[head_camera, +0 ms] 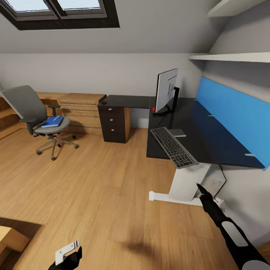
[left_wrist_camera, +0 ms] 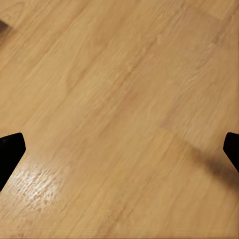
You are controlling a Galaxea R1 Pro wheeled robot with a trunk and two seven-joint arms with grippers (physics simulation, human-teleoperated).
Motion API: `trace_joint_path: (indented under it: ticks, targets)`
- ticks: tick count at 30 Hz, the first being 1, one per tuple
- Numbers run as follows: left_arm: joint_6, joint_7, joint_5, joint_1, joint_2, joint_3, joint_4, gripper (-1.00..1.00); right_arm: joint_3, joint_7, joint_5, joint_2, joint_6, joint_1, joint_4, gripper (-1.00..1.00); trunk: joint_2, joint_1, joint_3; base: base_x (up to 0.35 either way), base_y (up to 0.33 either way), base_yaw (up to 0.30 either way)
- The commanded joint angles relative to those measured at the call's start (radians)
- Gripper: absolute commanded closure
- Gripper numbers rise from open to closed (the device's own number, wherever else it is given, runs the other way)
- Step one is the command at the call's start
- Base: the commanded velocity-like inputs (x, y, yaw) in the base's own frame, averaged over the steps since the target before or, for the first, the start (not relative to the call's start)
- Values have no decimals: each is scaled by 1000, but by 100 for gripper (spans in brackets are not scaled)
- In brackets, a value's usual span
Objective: In the bedroom, organize the workspace by keeping the computer under the desk, ensuring the monitor is on the desk, placing the keyboard on the desk next to the monitor, placing the mouse on the desk next to the keyboard, moving the folder from the swivel chair onto the desk next to the mouse, stacking the notebook on top of the folder with the pen on top of the notebook, and positioning the swivel chair next to the desk.
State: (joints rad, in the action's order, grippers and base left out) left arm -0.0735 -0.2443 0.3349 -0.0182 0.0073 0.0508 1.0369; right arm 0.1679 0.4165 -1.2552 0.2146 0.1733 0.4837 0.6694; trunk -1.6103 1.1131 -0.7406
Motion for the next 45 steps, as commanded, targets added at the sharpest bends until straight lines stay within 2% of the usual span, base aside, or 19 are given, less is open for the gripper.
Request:
trace_joint_path:
  ticks: [1,5,6,9,11,15,16,18,23,31,45]
  targets:
    - [-4,-4,7,0,0,-8,-2,-100,3,-8,-12,-5,16,4,9,-100,-8,4,-4,0,0,0]
    - [-3,-5,7,0,0,-15,-4,-100,3,-40,-18,-10,34,18,19,-100,-36,19,-17,0,0,0]
    - [-3,-5,7,0,0,-17,-4,-100,7,-77,-22,-38,44,24,48,-100,-43,23,-20,0,0,0]
    - [-3,-6,7,0,0,-18,-4,-100,12,-100,-24,-68,44,26,68,-100,-64,35,-29,0,0,0]
    - [-3,-6,7,0,0,-18,-4,-100,16,-110,-28,-78,47,26,74,-100,-78,42,-35,0,0,0]
    - [-3,-5,7,0,0,-19,-4,-100,25,-125,-110,-92,86,27,91,-100,-85,46,-39,0,0,0]
    - [-3,-3,7,0,0,-19,-5,-100,26,-127,-172,-92,107,27,93,-100,-85,46,-39,0,0,0]
    - [-3,-2,7,0,0,-19,-5,-100,27,-128,-208,-90,115,27,94,-100,-85,46,-39,0,0,0]
    - [-2,0,7,0,0,-21,-14,-100,27,-128,-246,-89,122,27,94,-100,-85,46,-39,0,0,0]
    - [-2,0,7,0,0,-23,-20,-100,26,-129,-251,-89,123,27,95,-100,-85,46,-39,24,0,0]
    - [-2,2,7,0,2,-26,-32,-100,24,-129,-250,-90,121,27,96,-100,-85,46,-39,148,0,0]
